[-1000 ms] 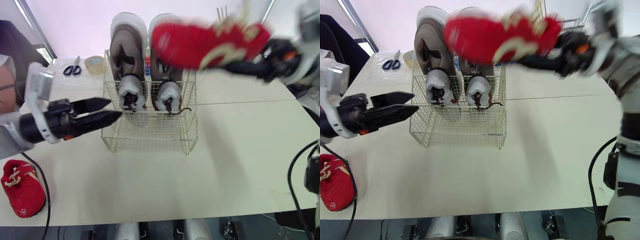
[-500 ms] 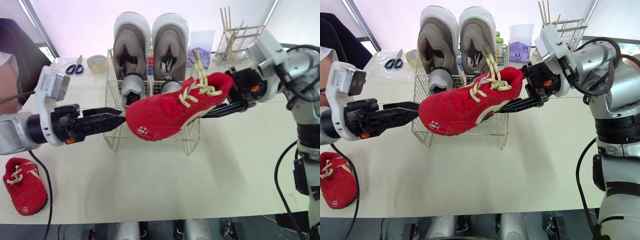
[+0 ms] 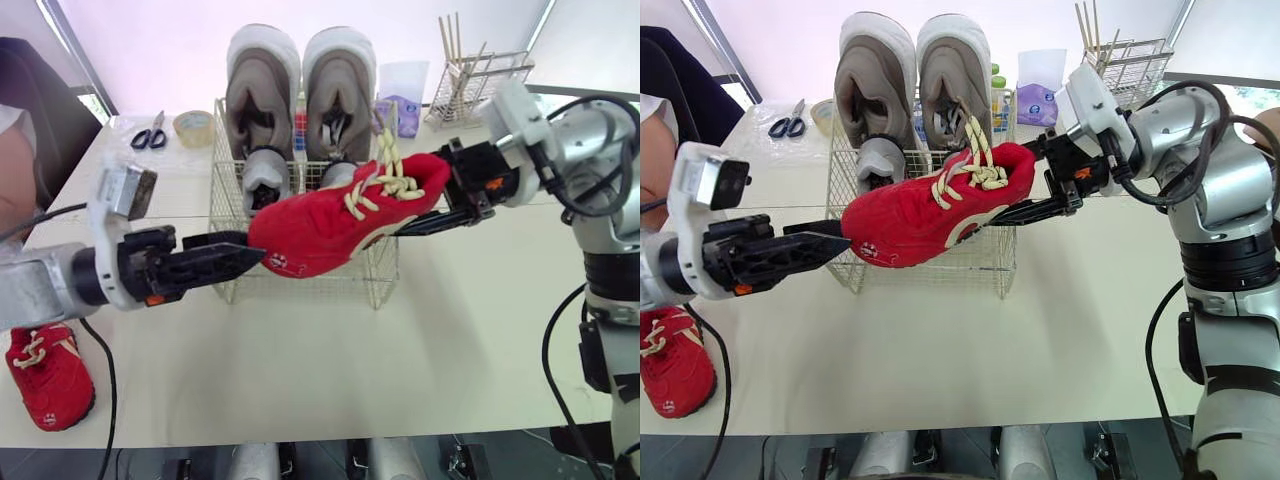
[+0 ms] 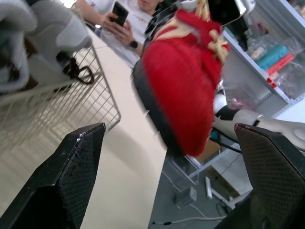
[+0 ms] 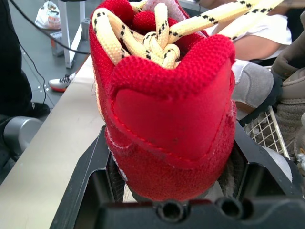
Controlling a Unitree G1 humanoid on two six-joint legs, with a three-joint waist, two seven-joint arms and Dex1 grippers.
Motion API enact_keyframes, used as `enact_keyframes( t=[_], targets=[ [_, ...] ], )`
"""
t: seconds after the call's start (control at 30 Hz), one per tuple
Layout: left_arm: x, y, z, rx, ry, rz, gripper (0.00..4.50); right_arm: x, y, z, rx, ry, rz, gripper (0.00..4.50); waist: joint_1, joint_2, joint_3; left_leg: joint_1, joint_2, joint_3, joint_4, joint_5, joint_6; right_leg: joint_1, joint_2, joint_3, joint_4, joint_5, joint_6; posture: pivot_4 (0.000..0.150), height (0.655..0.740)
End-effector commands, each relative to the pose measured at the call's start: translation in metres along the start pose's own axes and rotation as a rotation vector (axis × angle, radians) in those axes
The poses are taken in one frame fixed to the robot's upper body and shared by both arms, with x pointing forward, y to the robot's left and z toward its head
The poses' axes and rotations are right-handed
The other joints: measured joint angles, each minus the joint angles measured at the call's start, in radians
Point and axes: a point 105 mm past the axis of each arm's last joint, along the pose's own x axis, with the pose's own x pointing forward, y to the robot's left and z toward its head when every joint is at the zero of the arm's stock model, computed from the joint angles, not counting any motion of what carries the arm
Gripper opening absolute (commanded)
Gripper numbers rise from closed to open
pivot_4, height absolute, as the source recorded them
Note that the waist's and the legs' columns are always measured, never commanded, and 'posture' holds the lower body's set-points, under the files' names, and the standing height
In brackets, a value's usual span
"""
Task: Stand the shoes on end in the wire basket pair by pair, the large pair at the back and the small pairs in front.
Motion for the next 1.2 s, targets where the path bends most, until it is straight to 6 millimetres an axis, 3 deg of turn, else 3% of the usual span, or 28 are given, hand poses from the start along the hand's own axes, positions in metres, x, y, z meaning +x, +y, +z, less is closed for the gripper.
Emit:
enact_keyframes(
  t=[0.03, 0.4, 0.5, 0.67, 0.73, 0.77, 0.9, 0.97, 1.07, 1.13, 1.2],
  targets=[
    [-0.001, -0.008, 0.008, 0.040, -0.042, -0.020, 4.50, -0.005, 0.001, 0.024, -0.064, -0.063, -0.012, 2.12, 0.002, 0.000, 0.000, 0.000, 0.000, 0.000, 0.000, 0.000, 0.000, 0.000, 0.000, 0.000, 0.000, 0.000, 0.000, 0.150, 0.7357],
    [0.031, -0.005, 0.010, 0.012, -0.111, -0.102, 4.50, 0.010, 0.012, 0.026, -0.058, -0.097, 0.039, 2.12, 0.002, -0.001, 0.000, 0.000, 0.000, -0.001, 0.001, 0.000, 0.000, 0.001, 0.000, 0.000, 0.000, 0.000, 0.000, 0.150, 0.7357],
    [0.034, -0.005, 0.008, 0.000, -0.106, -0.116, 3.65, 0.010, 0.013, 0.027, -0.059, -0.100, 0.036, 2.12, 0.001, -0.001, 0.000, 0.000, 0.000, -0.001, 0.001, 0.000, 0.000, 0.001, 0.001, 0.000, 0.001, 0.000, 0.000, 0.150, 0.7357],
    [0.035, -0.005, 0.006, -0.015, -0.117, -0.134, 1.23, 0.010, 0.012, 0.025, -0.052, -0.081, 0.019, 2.12, 0.002, -0.001, 0.000, 0.000, 0.000, -0.001, 0.002, 0.000, 0.000, 0.001, 0.001, 0.000, 0.001, 0.000, 0.000, 0.150, 0.7357],
    [0.035, -0.004, 0.008, -0.016, -0.130, -0.132, 0.46, 0.009, 0.011, 0.025, -0.033, -0.081, 0.013, 2.12, 0.002, -0.001, 0.000, 0.000, 0.000, -0.001, 0.002, 0.000, 0.000, 0.001, 0.001, 0.000, 0.001, 0.000, 0.000, 0.150, 0.7357],
    [0.034, -0.004, 0.009, -0.016, -0.139, -0.128, 0.28, 0.008, 0.010, 0.026, -0.023, -0.086, 0.003, 2.59, 0.003, -0.001, 0.000, 0.000, 0.000, -0.001, 0.002, 0.000, 0.000, 0.001, 0.001, 0.000, 0.001, 0.000, 0.000, 0.150, 0.7357],
    [0.031, -0.007, 0.018, 0.009, -0.213, -0.130, 0.28, -0.011, -0.005, 0.022, 0.049, -0.081, -0.161, 4.47, 0.003, -0.001, -0.001, 0.000, 0.000, -0.001, 0.002, 0.000, 0.000, 0.002, 0.001, 0.000, 0.001, 0.000, 0.000, 0.150, 0.7357],
    [0.028, -0.010, 0.023, 0.029, -0.264, -0.130, 0.28, -0.031, -0.015, 0.008, 0.178, -0.086, -0.302, 4.47, 0.005, -0.001, -0.001, 0.000, 0.000, -0.001, 0.002, 0.000, 0.000, 0.002, 0.001, 0.000, 0.001, 0.000, 0.000, 0.150, 0.7357],
    [0.023, -0.016, 0.036, 0.064, -0.372, -0.138, 0.28, -0.058, -0.009, -0.009, 0.432, -0.244, -0.414, 4.47, 0.009, -0.006, -0.003, 0.000, 0.000, -0.003, 0.003, 0.000, 0.000, 0.003, 0.001, 0.000, 0.000, 0.000, 0.000, 0.150, 0.7357],
    [0.021, -0.019, 0.043, 0.080, -0.430, -0.139, 0.28, -0.062, 0.000, 0.000, 0.554, -0.472, -0.385, 4.47, 0.007, -0.006, -0.003, 0.000, 0.000, -0.003, 0.004, 0.000, 0.001, 0.005, 0.000, 0.000, 0.000, 0.000, 0.000, 0.150, 0.7357],
    [0.021, -0.021, 0.047, 0.098, -0.467, -0.136, 0.28, -0.049, 0.004, 0.018, 0.613, -0.712, -0.324, 4.47, -0.004, -0.006, -0.003, 0.001, 0.000, -0.003, 0.004, 0.000, 0.001, 0.005, 0.001, 0.000, 0.001, 0.000, 0.000, 0.150, 0.7357]
  ],
)
